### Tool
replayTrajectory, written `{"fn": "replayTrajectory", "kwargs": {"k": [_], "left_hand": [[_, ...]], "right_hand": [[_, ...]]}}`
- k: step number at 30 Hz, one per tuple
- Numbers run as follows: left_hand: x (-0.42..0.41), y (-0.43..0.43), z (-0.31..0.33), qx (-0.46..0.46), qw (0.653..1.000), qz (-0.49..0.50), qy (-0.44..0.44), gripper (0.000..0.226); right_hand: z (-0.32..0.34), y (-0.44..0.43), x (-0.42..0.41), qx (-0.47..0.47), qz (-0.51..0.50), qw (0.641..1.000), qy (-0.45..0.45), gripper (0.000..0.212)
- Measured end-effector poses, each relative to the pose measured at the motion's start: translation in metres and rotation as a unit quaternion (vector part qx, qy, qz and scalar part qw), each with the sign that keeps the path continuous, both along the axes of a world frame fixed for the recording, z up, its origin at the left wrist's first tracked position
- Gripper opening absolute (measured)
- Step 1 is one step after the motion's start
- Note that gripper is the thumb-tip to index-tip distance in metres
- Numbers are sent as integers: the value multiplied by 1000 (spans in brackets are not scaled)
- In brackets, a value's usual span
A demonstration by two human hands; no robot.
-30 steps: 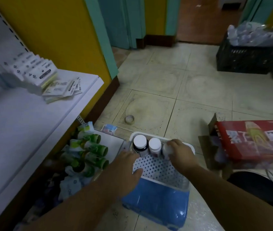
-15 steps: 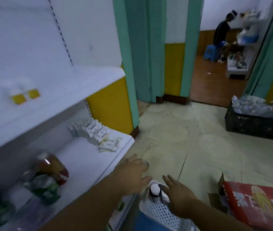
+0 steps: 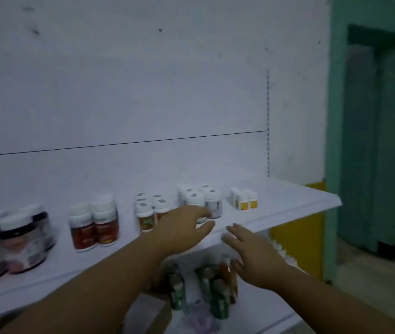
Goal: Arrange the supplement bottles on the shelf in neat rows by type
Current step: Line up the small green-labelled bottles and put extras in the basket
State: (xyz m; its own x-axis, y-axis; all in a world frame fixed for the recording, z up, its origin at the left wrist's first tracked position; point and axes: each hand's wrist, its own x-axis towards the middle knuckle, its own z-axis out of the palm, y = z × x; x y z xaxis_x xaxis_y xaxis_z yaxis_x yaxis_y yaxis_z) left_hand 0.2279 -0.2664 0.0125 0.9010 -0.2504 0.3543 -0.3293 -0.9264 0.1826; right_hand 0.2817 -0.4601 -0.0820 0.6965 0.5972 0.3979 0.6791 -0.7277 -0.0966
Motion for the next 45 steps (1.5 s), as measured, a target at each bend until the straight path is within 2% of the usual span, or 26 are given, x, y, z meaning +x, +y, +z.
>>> {"fn": "replayTrajectory", "kwargs": {"k": [4, 10, 15, 18, 22, 24, 26, 28, 29, 31, 32, 34, 39, 45], "left_hand": [[-33, 63, -2, -14, 997, 81, -7, 34], [-46, 103, -16, -73, 990, 121, 16, 35], [-39, 112, -33, -221, 968, 114, 23, 28], [-35, 114, -43, -304, 940, 153, 3, 18], [-34, 116, -49, -474, 868, 141, 45, 16], [-35, 114, -44, -574, 802, 131, 100, 14], [-32, 113, -40, -653, 725, 107, 191, 11], [-27, 113, -42, -697, 664, 83, 258, 24], [-24, 112, -45, -718, 634, 64, 281, 34], [-22, 112, -52, -755, 574, 29, 315, 50], [-21, 111, -54, -766, 555, 20, 325, 53], [-21, 111, -59, -775, 543, 17, 323, 52], [-19, 108, -53, -808, 511, 24, 292, 48], [-19, 100, -44, -820, 503, 39, 269, 59]], "right_hand": [[30, 71, 3, 79, 39, 996, -29, 55], [58, 160, 15, 152, 44, 987, 34, 57], [61, 195, 33, 182, -15, 980, 80, 41], [65, 197, 36, 252, -68, 962, 86, 24], [63, 188, 29, 341, -96, 929, 106, 17], [62, 180, 20, 401, -85, 902, 138, 20], [63, 173, 9, 496, -69, 840, 209, 20], [61, 167, -6, 608, -41, 738, 291, 16], [59, 165, -13, 642, -33, 700, 312, 16], [53, 163, -22, 661, -33, 673, 330, 16], [52, 165, -25, 662, -35, 671, 333, 16], [54, 167, -28, 656, -36, 675, 337, 20], [72, 168, -26, 609, 14, 712, 350, 26], [86, 163, -22, 574, 52, 731, 366, 25]]}}
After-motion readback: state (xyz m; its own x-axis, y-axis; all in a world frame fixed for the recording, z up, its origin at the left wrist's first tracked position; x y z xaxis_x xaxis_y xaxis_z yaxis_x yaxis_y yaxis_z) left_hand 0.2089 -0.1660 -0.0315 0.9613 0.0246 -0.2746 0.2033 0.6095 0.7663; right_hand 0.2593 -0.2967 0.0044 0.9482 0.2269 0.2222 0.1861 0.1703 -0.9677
